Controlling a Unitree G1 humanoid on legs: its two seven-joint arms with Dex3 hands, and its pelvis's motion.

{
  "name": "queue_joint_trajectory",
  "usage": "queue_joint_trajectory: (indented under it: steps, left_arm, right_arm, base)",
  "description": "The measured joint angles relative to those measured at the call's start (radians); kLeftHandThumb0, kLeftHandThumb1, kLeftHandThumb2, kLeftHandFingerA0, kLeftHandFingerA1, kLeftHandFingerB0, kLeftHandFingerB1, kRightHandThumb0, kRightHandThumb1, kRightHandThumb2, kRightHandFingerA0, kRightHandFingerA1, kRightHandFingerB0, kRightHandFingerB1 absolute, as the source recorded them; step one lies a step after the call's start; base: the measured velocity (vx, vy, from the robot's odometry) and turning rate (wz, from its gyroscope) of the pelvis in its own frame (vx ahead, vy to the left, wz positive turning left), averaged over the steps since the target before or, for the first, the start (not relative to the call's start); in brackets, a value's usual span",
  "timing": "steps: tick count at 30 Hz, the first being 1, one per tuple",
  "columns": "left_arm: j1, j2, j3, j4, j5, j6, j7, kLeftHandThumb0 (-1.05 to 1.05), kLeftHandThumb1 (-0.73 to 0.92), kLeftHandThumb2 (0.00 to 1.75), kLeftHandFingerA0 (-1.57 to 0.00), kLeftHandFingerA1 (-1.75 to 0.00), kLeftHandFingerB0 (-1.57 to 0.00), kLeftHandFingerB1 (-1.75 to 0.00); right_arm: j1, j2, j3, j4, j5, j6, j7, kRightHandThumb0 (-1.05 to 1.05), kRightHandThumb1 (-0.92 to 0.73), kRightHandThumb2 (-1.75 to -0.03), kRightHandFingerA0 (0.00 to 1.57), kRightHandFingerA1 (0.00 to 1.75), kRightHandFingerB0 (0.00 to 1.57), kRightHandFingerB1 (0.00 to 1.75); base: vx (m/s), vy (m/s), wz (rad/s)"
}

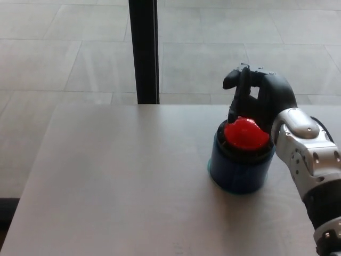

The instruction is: The robot uses its right hand to press the red button kept in the middle of the desk

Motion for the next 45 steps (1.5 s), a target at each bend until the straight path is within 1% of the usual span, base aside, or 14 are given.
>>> queue_joint_trajectory:
  steps: [7, 8, 9, 17, 18, 21, 24, 25, 30, 31, 32, 35, 37, 45]
  left_arm:
    - [0.000, 0.000, 0.000, 0.001, -0.001, 0.000, -0.001, -0.74, 0.92, 1.28, -0.49, -0.95, -0.28, -0.77]
    - [0.000, 0.000, 0.001, 0.000, -0.002, 0.000, -0.002, -0.74, 0.92, 1.18, -0.36, -1.19, -0.21, -0.88]
    - [0.000, 0.000, 0.001, 0.000, -0.002, 0.000, -0.002, -0.74, 0.92, 1.24, -0.53, -0.98, -0.35, -0.80]
    - [0.000, 0.001, -0.009, 0.001, -0.002, 0.000, -0.002, -0.75, 0.92, 1.19, -0.35, -1.16, -0.25, -0.90]
    - [0.000, 0.001, -0.010, 0.001, -0.002, 0.000, -0.002, -0.74, 0.92, 1.25, -0.48, -0.94, -0.33, -0.79]
    - [0.001, 0.001, -0.011, 0.000, -0.002, 0.000, -0.004, -0.75, 0.92, 1.19, -0.37, -1.17, -0.26, -0.91]
    - [0.000, 0.001, -0.014, 0.001, -0.002, 0.000, -0.005, -0.73, 0.92, 1.24, -0.51, -0.97, -0.35, -0.80]
    - [0.000, 0.001, -0.015, 0.001, -0.002, 0.000, -0.005, -0.73, 0.92, 1.18, -0.39, -1.19, -0.29, -0.92]
    - [-0.002, 0.002, -0.019, 0.002, -0.001, 0.000, -0.004, -0.74, 0.92, 1.18, -0.39, -1.19, -0.25, -0.91]
    - [-0.002, 0.002, -0.019, 0.002, -0.001, 0.000, -0.004, -0.73, 0.92, 1.25, -0.48, -0.95, -0.32, -0.79]
    - [-0.002, 0.002, -0.019, 0.002, -0.001, 0.000, -0.004, -0.74, 0.92, 1.18, -0.36, -1.17, -0.24, -0.90]
    - [-0.003, 0.003, -0.019, 0.001, -0.002, 0.000, -0.004, -0.75, 0.92, 1.28, -0.50, -0.96, -0.31, -0.78]
    - [-0.003, 0.003, -0.019, 0.000, -0.003, 0.000, -0.004, -0.74, 0.92, 1.18, -0.40, -1.18, -0.24, -0.90]
    - [-0.003, 0.010, -0.019, 0.001, -0.002, 0.000, -0.004, -0.73, 0.92, 1.16, -0.36, -1.16, -0.25, -0.89]
  right_arm:
    - [0.014, 0.010, -0.007, 0.000, -0.021, -0.029, 0.002, -0.14, -0.52, -1.30, 0.93, 1.75, 0.77, 1.60]
    - [0.016, 0.012, -0.011, 0.000, -0.023, -0.031, 0.001, -0.14, -0.51, -1.31, 0.93, 1.75, 0.76, 1.60]
    - [0.017, 0.013, -0.012, 0.000, -0.024, -0.032, 0.001, -0.14, -0.50, -1.31, 0.91, 1.75, 0.74, 1.61]
    - [0.030, 0.035, -0.036, 0.023, -0.030, -0.069, -0.015, -0.13, -0.48, -1.34, 0.97, 1.75, 0.82, 1.54]
    - [0.031, 0.038, -0.038, 0.028, -0.030, -0.073, -0.017, -0.13, -0.47, -1.34, 0.96, 1.75, 0.80, 1.57]
    - [0.034, 0.046, -0.042, 0.043, -0.031, -0.091, -0.021, -0.16, -0.48, -1.31, 0.95, 1.75, 0.79, 1.58]
    - [0.040, 0.054, -0.044, 0.056, -0.032, -0.116, -0.025, -0.17, -0.48, -1.30, 0.95, 1.75, 0.79, 1.60]
    - [0.043, 0.056, -0.044, 0.063, -0.033, -0.125, -0.026, -0.17, -0.49, -1.30, 0.95, 1.75, 0.78, 1.61]
    - [0.047, 0.058, -0.039, 0.094, -0.043, -0.171, -0.029, -0.18, -0.48, -1.32, 0.96, 1.75, 0.77, 1.62]
    - [0.047, 0.057, -0.036, 0.100, -0.046, -0.180, -0.030, -0.19, -0.49, -1.31, 0.96, 1.75, 0.79, 1.62]
    - [0.047, 0.053, -0.033, 0.107, -0.051, -0.190, -0.030, -0.14, -0.48, -1.36, 1.01, 1.75, 0.82, 1.56]
    - [0.044, 0.046, -0.024, 0.117, -0.063, -0.203, -0.032, -0.16, -0.45, -1.37, 1.00, 1.75, 0.82, 1.56]
    - [0.043, 0.034, -0.011, 0.121, -0.075, -0.213, -0.032, -0.15, -0.49, -1.32, 0.99, 1.75, 0.82, 1.55]
    - [0.025, -0.019, 0.003, 0.111, -0.105, -0.196, -0.032, -0.21, -0.51, -1.31, 0.94, 1.75, 0.74, 1.60]
  base:
    - [0.00, 0.000, 0.00]
    - [0.00, 0.000, 0.00]
    - [0.00, 0.000, 0.00]
    - [0.00, 0.000, 0.00]
    - [0.00, 0.000, 0.00]
    - [0.00, 0.000, 0.00]
    - [0.00, 0.000, 0.00]
    - [0.00, 0.000, 0.00]
    - [0.00, 0.000, 0.00]
    - [0.00, 0.000, 0.00]
    - [0.00, 0.000, 0.00]
    - [0.00, 0.000, 0.00]
    - [0.00, 0.000, 0.00]
    - [0.00, 0.000, 0.00]
